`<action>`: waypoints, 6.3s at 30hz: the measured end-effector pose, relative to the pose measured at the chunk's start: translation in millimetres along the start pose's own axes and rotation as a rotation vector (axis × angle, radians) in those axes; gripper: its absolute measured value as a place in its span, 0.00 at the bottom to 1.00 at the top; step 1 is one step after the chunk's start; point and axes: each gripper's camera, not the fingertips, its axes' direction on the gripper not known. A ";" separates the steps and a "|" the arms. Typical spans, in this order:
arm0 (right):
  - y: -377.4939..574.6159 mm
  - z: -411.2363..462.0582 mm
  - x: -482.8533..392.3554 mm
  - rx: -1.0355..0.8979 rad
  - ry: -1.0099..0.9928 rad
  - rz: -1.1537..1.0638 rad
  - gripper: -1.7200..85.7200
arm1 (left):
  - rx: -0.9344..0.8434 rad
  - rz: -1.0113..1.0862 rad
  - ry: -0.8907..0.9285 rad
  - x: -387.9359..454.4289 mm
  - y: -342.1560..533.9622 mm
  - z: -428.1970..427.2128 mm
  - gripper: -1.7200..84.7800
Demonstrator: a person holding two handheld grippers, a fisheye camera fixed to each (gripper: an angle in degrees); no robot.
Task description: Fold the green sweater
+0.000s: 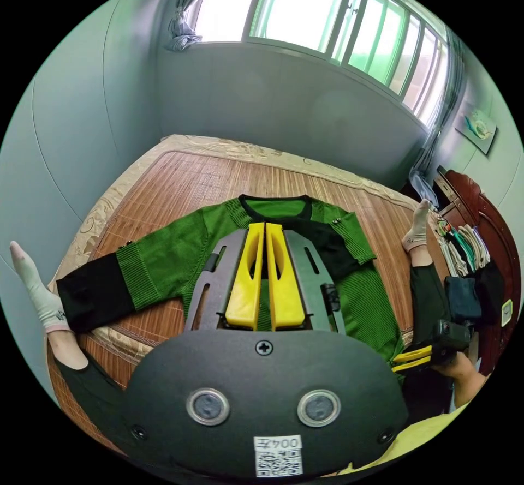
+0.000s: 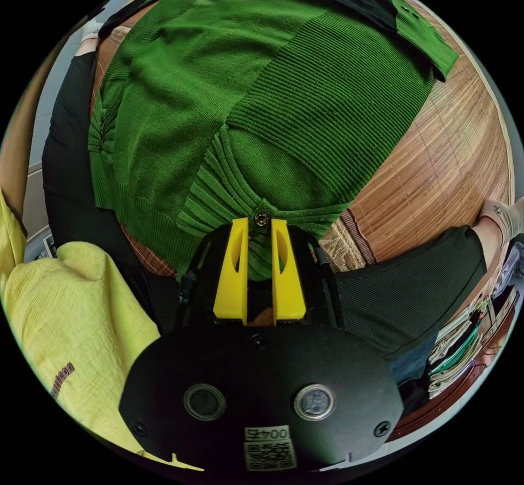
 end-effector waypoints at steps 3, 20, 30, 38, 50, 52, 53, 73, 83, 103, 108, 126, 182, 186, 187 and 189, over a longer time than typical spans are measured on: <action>-0.4 -0.4 1.4 -0.002 -0.001 -0.002 0.10 | -0.032 -0.014 -0.013 -5.0 -0.2 4.5 0.02; -1.3 -5.0 8.5 -0.009 0.025 -0.015 0.10 | -0.172 -0.211 -0.053 -66.9 46.9 65.3 0.05; 0.1 -9.4 17.7 -0.023 0.022 -0.026 0.10 | -0.274 0.251 -0.120 1.4 88.7 88.5 0.10; 3.3 -11.7 19.6 -0.043 0.069 -0.009 0.10 | -0.349 0.336 -0.175 26.6 101.9 117.8 0.08; 29.5 -13.8 43.6 -0.004 0.044 0.008 0.10 | -0.392 0.313 -0.147 31.6 128.5 92.5 0.04; 35.9 -14.3 50.7 0.009 0.022 0.027 0.10 | -0.475 0.297 -0.162 23.7 140.3 102.6 0.03; 40.6 -14.6 56.2 0.019 0.002 0.041 0.10 | -0.509 0.277 -0.156 17.8 147.5 105.7 0.03; 137.2 -5.2 97.2 0.201 0.008 0.056 0.09 | -0.271 0.284 -0.033 64.8 275.2 62.6 0.02; 197.0 -86.9 217.6 0.704 -0.139 0.135 0.09 | -0.259 0.277 -0.034 58.1 303.1 53.7 0.02; 132.9 -45.8 364.7 0.808 -0.299 0.349 0.11 | -0.243 0.324 -0.109 57.6 338.5 40.8 0.02; 134.6 -39.4 377.7 0.821 -0.370 0.397 0.10 | -0.243 0.323 -0.108 54.1 341.0 38.0 0.02; 106.5 -55.8 311.0 0.732 0.268 0.244 0.16 | -0.243 0.323 -0.108 44.3 334.4 30.2 0.02; 29.7 -34.7 71.5 0.828 0.207 0.056 0.30 | -0.582 0.360 -0.850 -116.0 155.2 23.2 0.14; 26.6 -33.6 67.4 0.828 0.207 0.056 0.30 | -0.637 0.411 -0.883 -117.6 147.6 34.9 0.14; 25.5 -33.2 66.3 0.828 0.206 0.056 0.30 | -0.658 0.419 -0.894 -119.2 145.2 37.9 0.13; 24.0 -32.6 64.8 0.828 0.206 0.056 0.30 | -0.694 0.419 -0.902 -123.2 142.3 41.6 0.11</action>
